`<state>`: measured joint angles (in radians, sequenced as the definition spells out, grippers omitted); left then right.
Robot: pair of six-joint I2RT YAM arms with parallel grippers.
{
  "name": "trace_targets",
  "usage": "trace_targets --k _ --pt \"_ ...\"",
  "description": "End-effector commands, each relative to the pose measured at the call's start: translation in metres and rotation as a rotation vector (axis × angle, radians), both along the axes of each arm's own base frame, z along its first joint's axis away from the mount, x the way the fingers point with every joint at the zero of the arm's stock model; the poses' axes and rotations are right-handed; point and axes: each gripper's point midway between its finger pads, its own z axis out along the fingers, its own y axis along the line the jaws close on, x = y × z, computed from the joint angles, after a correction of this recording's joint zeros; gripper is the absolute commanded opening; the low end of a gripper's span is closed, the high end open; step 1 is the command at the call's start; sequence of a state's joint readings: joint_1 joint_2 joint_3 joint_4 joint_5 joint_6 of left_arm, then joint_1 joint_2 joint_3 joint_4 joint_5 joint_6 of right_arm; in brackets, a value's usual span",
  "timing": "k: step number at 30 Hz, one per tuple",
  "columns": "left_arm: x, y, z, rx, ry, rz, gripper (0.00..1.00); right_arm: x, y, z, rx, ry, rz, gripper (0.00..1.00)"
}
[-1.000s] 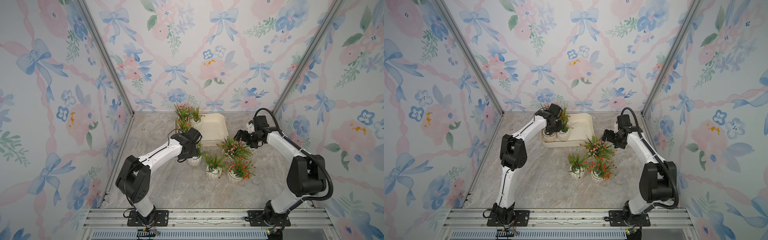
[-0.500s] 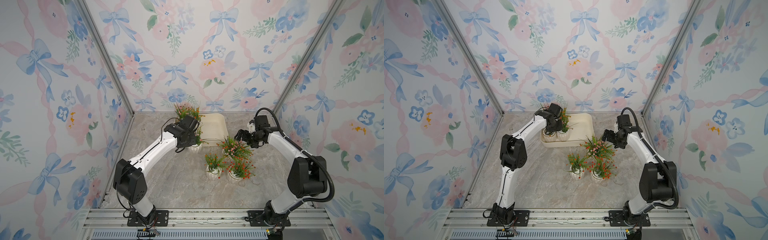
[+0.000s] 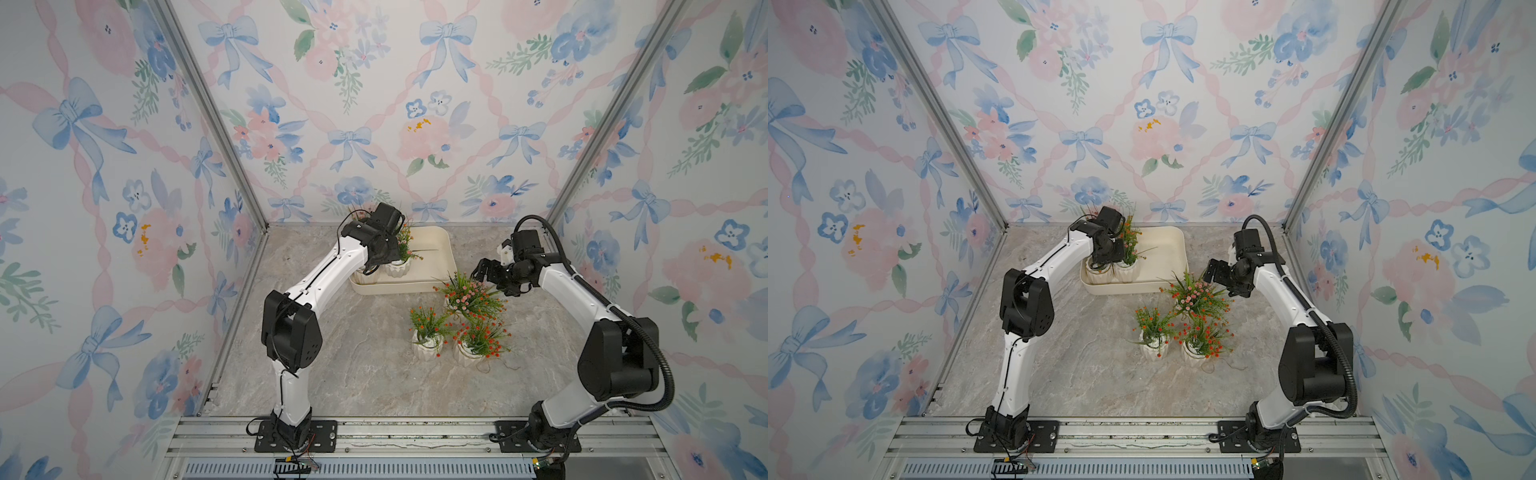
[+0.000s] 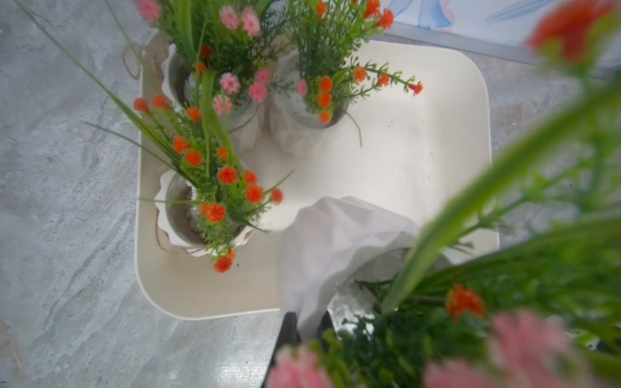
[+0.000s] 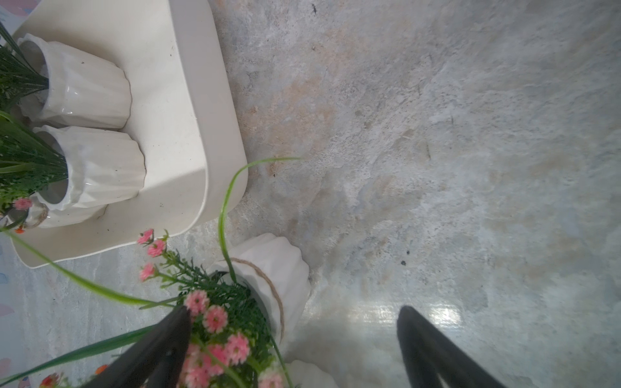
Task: Put the potted gypsophila into the storage box
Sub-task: Place the baby's breath potted plant at the storage box.
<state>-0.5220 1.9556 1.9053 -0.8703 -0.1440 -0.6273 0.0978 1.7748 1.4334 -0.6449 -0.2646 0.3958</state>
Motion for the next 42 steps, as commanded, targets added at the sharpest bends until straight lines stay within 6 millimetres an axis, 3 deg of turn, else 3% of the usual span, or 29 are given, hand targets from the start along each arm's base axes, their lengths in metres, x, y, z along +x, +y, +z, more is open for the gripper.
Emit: trace_targets --k 1,7,12,18,27,32,42 --pt "0.019 -0.006 0.023 -0.035 -0.07 -0.014 0.0 -0.002 -0.007 0.011 -0.025 0.001 -0.009 0.97" --pt "0.044 -0.015 0.023 -0.073 -0.085 -0.012 0.0 -0.004 -0.011 0.014 -0.04 -0.006 -0.016 0.97" --pt "0.056 -0.015 0.009 -0.08 -0.062 -0.01 0.0 -0.003 -0.01 0.012 -0.037 0.005 -0.016 0.97" --pt "0.061 -0.01 -0.006 -0.072 -0.036 -0.006 0.0 -0.004 -0.01 0.016 -0.042 0.004 -0.016 0.97" --pt "0.07 -0.01 -0.008 -0.079 -0.041 -0.012 0.0 -0.005 -0.01 0.012 -0.047 0.016 -0.018 0.97" --pt "0.073 -0.008 -0.02 -0.059 -0.027 -0.008 0.0 -0.007 -0.009 0.014 -0.057 0.014 -0.013 0.97" --pt "0.068 -0.006 -0.04 -0.044 0.021 -0.015 0.0 -0.008 -0.01 0.014 -0.062 0.016 -0.011 0.97"
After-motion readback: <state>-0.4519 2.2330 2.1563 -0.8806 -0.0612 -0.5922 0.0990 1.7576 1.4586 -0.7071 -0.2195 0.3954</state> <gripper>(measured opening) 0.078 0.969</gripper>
